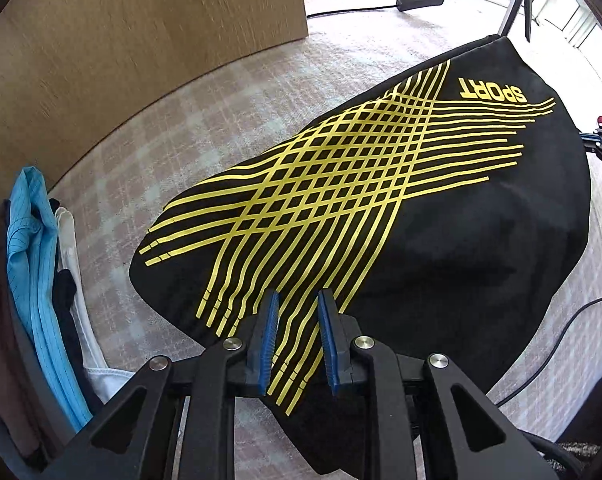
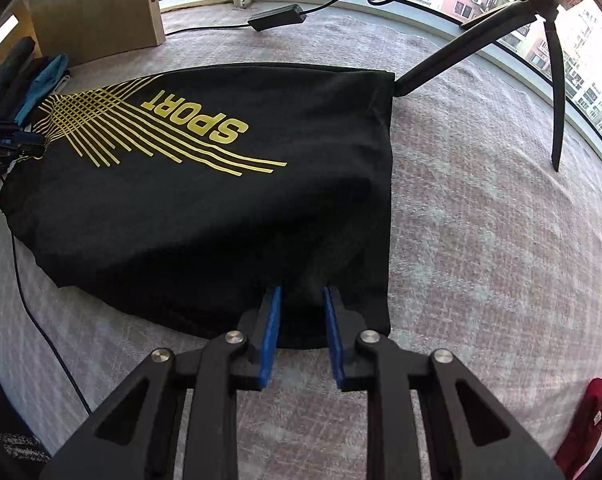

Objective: Fold clothes

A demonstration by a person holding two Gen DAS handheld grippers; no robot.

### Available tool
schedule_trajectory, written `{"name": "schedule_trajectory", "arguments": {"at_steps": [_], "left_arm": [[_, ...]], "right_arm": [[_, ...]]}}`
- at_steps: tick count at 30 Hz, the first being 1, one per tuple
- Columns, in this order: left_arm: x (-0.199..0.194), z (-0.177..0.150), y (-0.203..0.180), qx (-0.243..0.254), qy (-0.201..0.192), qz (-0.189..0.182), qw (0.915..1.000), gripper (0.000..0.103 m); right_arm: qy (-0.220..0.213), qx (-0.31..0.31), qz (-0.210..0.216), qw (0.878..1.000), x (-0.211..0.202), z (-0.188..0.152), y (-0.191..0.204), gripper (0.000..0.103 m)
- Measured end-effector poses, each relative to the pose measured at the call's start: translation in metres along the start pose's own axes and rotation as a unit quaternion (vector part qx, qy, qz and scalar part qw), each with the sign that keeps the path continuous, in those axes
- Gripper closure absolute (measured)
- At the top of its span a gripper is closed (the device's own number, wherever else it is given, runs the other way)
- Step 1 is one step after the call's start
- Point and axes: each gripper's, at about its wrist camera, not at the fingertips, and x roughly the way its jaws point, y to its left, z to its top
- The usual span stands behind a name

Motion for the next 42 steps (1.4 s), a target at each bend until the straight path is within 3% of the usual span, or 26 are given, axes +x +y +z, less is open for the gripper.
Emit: {"name": "schedule_trajectory", "arguments": {"at_steps": [5, 9, 12, 16, 19, 23, 28, 30, 35, 36, 39, 42], "left_arm": [[0.000, -0.001, 0.000, 0.002, 0.001, -0.002, 1.0000, 0.088], [-0.008, -0.001, 0.006, -0.017, -0.011, -0.013, 0.9997, 0.089], [-0.036, -0.008, 0.024, -0.047, -0.045, 0.013, 0.9978, 0.087], [-0.060, -0.028, 0.059, -0.093, -0.060, 0.012, 0.9938, 0.077], [-0.052, -0.046, 0.077, -0.111, -0.046, 0.003, 0.9928, 0.077], [-0.037, -0.054, 0.065, -0.123, -0.042, -0.048, 0.9904, 0.074], [-0.010, -0.025, 0.067, -0.118, -0.047, -0.014, 0.9918, 0.065], [-0.002, -0.015, 0.068, -0.110, -0.042, 0.003, 0.9930, 0.055], [-0.037, -0.031, 0.063, -0.098, -0.062, 0.048, 0.9921, 0.057], [-0.046, -0.035, 0.059, -0.094, -0.067, 0.051, 0.9920, 0.057], [-0.070, -0.043, 0.041, -0.070, -0.085, 0.048, 0.9928, 0.057], [-0.075, -0.041, 0.007, -0.038, -0.081, 0.025, 0.9956, 0.057]], "right_arm": [[-0.041, -0.016, -0.013, 0.999, -0.037, 0.007, 0.004, 0.099], [0.012, 0.000, -0.050, 0.999, -0.026, 0.004, -0.018, 0.098], [0.042, -0.022, -0.073, 0.996, -0.015, 0.000, -0.009, 0.097], [0.009, -0.016, -0.110, 0.994, -0.036, 0.008, -0.003, 0.078], [0.003, -0.026, -0.076, 0.997, -0.034, 0.020, 0.021, 0.078], [-0.004, -0.039, -0.032, 0.999, -0.032, 0.036, 0.052, 0.073], [-0.013, -0.054, 0.023, 0.998, -0.028, 0.055, 0.091, 0.073], [-0.009, -0.036, 0.014, 0.999, -0.025, 0.046, 0.081, 0.073], [0.000, 0.010, -0.008, 1.000, -0.017, 0.025, 0.056, 0.073], [-0.017, 0.043, -0.012, 0.999, -0.028, 0.018, 0.039, 0.073], [-0.041, 0.133, -0.042, 0.989, -0.043, -0.008, -0.008, 0.057], [-0.026, 0.186, -0.023, 0.982, -0.032, -0.023, -0.033, 0.057]]}}
